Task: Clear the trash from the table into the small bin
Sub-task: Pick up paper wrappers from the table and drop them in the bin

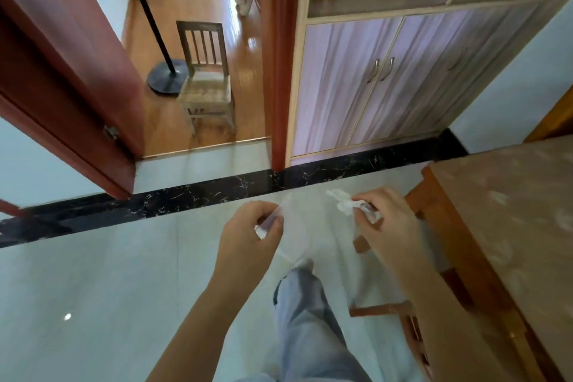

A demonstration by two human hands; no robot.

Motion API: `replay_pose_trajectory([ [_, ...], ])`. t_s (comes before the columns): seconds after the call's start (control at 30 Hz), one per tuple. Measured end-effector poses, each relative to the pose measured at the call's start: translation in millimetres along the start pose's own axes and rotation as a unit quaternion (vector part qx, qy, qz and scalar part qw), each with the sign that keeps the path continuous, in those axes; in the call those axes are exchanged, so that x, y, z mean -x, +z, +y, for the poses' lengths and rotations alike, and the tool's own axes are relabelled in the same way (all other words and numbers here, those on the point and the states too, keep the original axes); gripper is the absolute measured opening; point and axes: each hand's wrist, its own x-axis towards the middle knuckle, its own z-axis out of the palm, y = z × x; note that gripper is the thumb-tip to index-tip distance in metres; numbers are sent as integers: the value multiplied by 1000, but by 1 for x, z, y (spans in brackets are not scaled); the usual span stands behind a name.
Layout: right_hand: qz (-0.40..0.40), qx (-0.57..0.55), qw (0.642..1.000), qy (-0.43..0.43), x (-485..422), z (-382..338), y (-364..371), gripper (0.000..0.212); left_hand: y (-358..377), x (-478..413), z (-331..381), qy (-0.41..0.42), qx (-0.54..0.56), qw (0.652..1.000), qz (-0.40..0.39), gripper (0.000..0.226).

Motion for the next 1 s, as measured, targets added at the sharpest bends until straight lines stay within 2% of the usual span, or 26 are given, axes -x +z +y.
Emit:
replay_pose_trajectory([
  [0.1,47,-21,999,16,-65,22,12,9,17,-67,10,30,5,999,-10,28],
  [0.23,73,-35,996,33,-150,50,4,13,39,-161,38,61,-36,996,-51,30],
  [0.37,100,-14,994,49,-211,84,-20,13,62,-253,67,114,-64,989,-71,18],
  [0.47,114,7,986,118,-239,114,-32,13,87,-309,83,143,-53,985,-84,8],
  [0.6,136,45,975,169,-268,151,-41,12,135,-371,100,172,-44,973,-148,5],
  [0.8,205,94,943,243,-341,199,-49,13,206,-481,126,230,-7,941,-249,15],
  [1.0,243,105,918,294,-429,233,-77,14,270,-578,181,360,6,885,-296,5],
])
